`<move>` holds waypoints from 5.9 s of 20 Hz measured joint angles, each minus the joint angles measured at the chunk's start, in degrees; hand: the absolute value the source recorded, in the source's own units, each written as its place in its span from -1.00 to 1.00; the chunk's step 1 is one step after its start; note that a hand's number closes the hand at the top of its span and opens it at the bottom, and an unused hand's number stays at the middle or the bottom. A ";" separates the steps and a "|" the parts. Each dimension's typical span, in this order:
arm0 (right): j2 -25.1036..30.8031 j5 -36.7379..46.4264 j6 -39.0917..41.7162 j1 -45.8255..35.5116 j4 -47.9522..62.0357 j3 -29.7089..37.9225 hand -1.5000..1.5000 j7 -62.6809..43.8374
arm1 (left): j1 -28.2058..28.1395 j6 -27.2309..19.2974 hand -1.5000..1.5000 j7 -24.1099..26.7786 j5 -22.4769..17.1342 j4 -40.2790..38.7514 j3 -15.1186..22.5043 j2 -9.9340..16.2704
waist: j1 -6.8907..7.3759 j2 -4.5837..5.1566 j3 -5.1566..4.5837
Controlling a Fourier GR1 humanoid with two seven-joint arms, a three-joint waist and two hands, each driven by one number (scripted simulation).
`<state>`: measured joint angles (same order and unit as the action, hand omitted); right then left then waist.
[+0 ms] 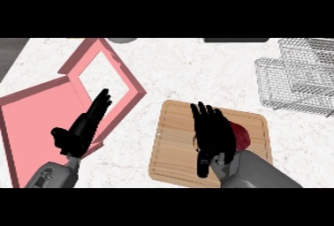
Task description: Pick the cupcake from the cutting board and place it in the tiered basket
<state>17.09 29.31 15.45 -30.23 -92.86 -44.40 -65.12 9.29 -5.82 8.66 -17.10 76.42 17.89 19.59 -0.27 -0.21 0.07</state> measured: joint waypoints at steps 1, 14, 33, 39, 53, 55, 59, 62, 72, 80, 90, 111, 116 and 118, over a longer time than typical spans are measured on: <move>0.11 0.79 -0.20 1.14 0.16 0.12 -1.00 0.36 | -0.20 0.03 0.00 0.39 0.30 -0.14 0.00 -0.22 | -0.01 0.00 0.00; -3.48 8.75 0.33 9.29 2.94 4.06 -1.00 4.68 | -1.35 1.27 0.00 0.02 3.62 0.48 -2.10 -2.54 | 0.26 0.06 0.05; -13.06 23.94 -4.67 11.56 9.95 10.03 1.00 17.83 | -2.01 6.19 0.00 -2.57 8.33 1.25 -7.52 -6.75 | 0.34 0.12 0.01; 7.22 18.30 -5.24 16.27 4.87 23.39 1.00 30.76 | -3.75 5.49 0.00 -2.02 7.89 1.52 -9.48 -5.89 | -3.16 -0.42 0.02; 31.59 -12.24 -1.78 17.43 18.05 60.77 1.00 68.01 | -5.47 5.31 0.00 -1.70 7.35 2.86 -10.53 -5.56 | -4.83 -0.14 0.62; 35.35 -16.09 1.70 16.99 22.48 65.27 1.00 73.77 | -5.03 5.81 0.00 -1.76 7.32 3.06 -10.27 -5.52 | -3.72 0.06 0.52; 43.26 -20.51 9.05 13.94 33.87 71.19 1.00 82.25 | -2.97 6.23 0.00 -2.48 8.19 2.58 -8.83 -6.42 | -0.95 0.52 0.31; 48.16 -21.64 13.66 9.19 42.32 72.48 1.00 85.43 | -1.31 6.69 0.00 -2.17 9.12 1.10 -7.79 -7.34 | 0.63 0.71 0.20; 49.69 -17.59 17.87 -13.73 55.90 64.70 1.00 79.33 | 0.22 7.84 0.00 -2.12 10.11 -0.22 -7.38 -8.76 | 3.10 0.86 0.01; 42.11 -11.17 15.29 -25.77 61.87 57.84 1.00 76.75 | 0.22 8.44 0.00 -2.11 10.62 0.11 -7.94 -8.64 | 3.26 0.93 0.00; 32.87 -6.93 11.58 -32.83 68.32 55.01 1.00 76.67 | -0.81 8.32 0.00 -3.05 11.17 1.01 -8.96 -9.18 | 2.30 0.74 0.00; 29.65 -18.64 14.91 -40.14 80.64 67.17 -1.00 55.67 | -0.48 8.97 0.00 -4.32 11.81 1.09 -10.66 -10.00 | 1.51 0.58 -0.02; 34.67 -18.30 4.93 -38.17 78.70 68.59 -1.00 57.74 | -0.84 9.29 0.00 -4.19 12.00 1.20 -10.67 -9.88 | 1.70 0.86 0.01; 37.10 -18.71 1.29 -37.13 78.48 69.88 -1.00 59.04 | -0.63 8.86 0.00 -3.95 12.49 0.84 -10.53 -10.22 | 1.67 1.00 0.07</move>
<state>54.19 10.60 16.75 -67.35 -14.38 25.48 -6.08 8.66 3.04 4.70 -4.61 77.26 7.36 9.37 1.40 0.79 0.14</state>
